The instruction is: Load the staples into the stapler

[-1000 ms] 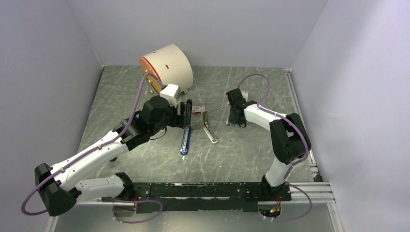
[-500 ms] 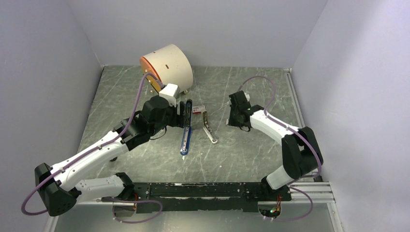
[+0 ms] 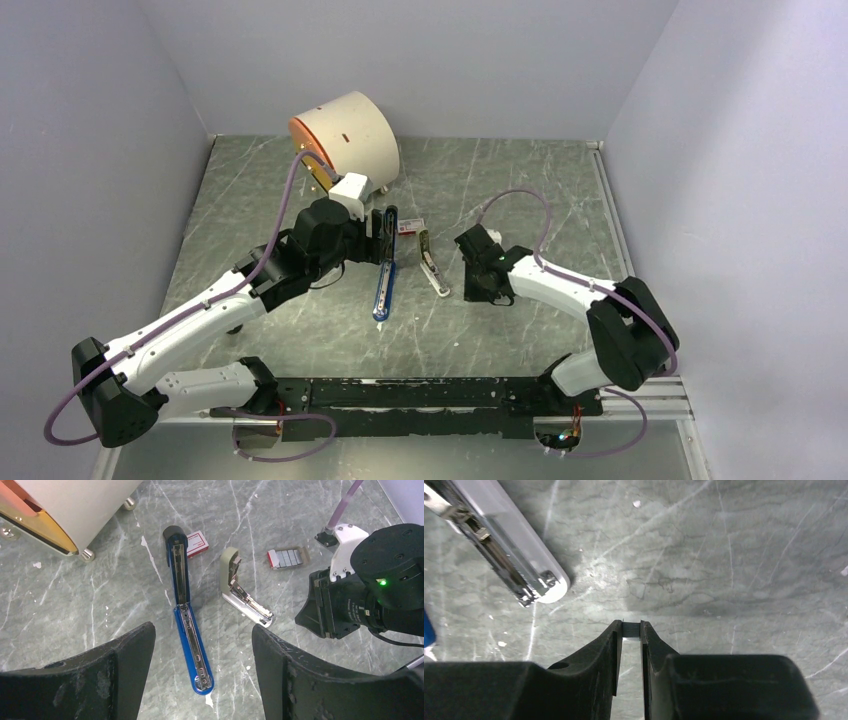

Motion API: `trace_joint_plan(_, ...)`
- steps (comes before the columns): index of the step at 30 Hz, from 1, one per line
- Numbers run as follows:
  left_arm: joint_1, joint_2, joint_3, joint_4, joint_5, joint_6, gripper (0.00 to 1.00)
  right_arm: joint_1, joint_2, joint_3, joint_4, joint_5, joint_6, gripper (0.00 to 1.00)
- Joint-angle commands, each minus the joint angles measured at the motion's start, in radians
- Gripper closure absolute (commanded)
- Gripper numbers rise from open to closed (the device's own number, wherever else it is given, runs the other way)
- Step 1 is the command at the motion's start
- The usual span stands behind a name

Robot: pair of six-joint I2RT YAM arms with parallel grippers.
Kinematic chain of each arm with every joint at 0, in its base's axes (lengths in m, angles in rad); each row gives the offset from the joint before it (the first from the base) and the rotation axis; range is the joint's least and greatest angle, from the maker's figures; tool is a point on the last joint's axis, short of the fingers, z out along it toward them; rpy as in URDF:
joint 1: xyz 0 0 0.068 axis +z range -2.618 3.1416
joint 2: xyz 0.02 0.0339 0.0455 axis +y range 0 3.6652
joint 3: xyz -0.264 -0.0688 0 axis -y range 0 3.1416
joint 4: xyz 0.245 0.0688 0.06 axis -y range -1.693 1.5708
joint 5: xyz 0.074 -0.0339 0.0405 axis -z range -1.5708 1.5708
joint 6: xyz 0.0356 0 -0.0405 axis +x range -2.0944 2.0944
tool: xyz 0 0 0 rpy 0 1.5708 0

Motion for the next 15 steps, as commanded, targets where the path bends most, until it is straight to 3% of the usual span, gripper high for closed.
trace_joint_plan(1,0.001,-0.014,-0.003,0.009,-0.004,-0.006,0.24,0.014,0.013,-0.01,-0.021,0.039,0.018,0.77)
trace_joint_plan(15,0.002,-0.019,-0.004,0.008,-0.01,-0.006,0.23,0.031,0.059,0.046,-0.062,0.061,-0.005,0.59)
